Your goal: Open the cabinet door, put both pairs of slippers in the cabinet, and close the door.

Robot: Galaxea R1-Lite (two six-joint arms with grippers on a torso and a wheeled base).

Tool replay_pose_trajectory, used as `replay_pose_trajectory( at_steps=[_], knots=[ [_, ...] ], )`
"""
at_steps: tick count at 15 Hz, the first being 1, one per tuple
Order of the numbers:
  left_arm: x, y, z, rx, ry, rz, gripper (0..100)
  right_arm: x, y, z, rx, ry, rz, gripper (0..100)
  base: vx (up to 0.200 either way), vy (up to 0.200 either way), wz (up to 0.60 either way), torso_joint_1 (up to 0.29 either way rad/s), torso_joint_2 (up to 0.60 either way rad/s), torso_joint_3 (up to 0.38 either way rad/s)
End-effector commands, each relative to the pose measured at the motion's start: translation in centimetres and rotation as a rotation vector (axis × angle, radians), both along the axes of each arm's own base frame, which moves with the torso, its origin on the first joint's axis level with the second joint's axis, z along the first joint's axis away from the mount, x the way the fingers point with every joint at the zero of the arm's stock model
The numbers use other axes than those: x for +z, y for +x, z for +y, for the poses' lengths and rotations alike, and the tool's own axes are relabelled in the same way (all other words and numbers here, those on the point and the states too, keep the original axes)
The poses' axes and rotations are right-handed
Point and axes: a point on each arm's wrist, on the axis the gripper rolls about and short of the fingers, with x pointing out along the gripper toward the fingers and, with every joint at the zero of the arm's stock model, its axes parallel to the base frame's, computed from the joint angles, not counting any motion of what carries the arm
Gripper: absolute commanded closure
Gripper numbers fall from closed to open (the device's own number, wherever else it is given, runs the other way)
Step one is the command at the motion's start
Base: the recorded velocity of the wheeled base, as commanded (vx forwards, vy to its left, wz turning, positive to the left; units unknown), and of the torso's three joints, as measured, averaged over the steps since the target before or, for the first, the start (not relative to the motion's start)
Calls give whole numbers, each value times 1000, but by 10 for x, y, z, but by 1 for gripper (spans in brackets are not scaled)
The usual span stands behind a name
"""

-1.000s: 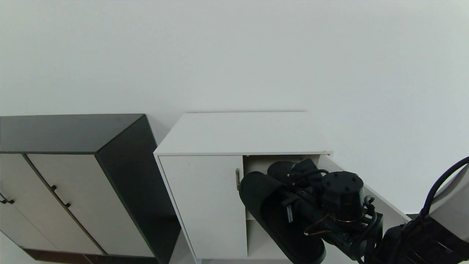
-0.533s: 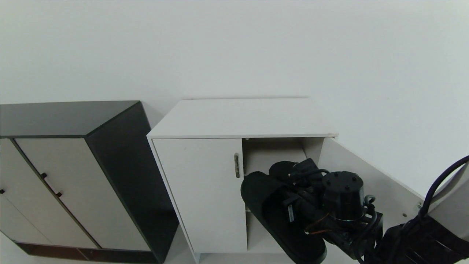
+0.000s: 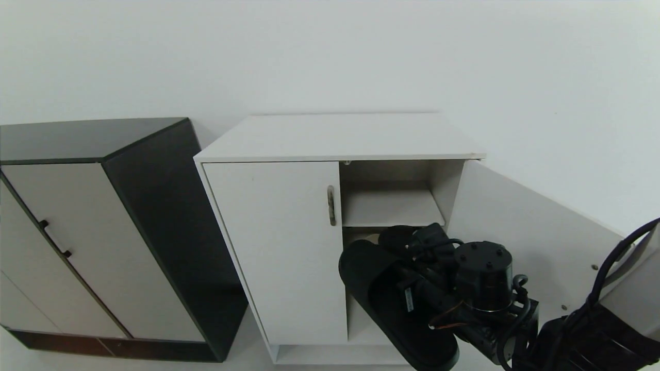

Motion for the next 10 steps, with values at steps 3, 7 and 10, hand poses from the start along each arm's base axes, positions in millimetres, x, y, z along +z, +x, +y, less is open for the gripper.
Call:
replay_pose_trajectory(
  at_steps=[3, 7, 10],
  knots=[
    [0, 0, 0, 0, 0, 3, 100, -1, 1, -1, -3, -1, 3, 100, 0, 0, 0, -152, 481, 326],
    [0, 0, 0, 0, 0, 1, 100, -1, 2, -2, -10, 1, 3, 100, 0, 0, 0, -124, 466, 336],
    [0, 0, 0, 0, 0, 1, 100, -1, 2, -3, -11, 3, 5, 100, 0, 0, 0, -87, 461, 362]
  ],
)
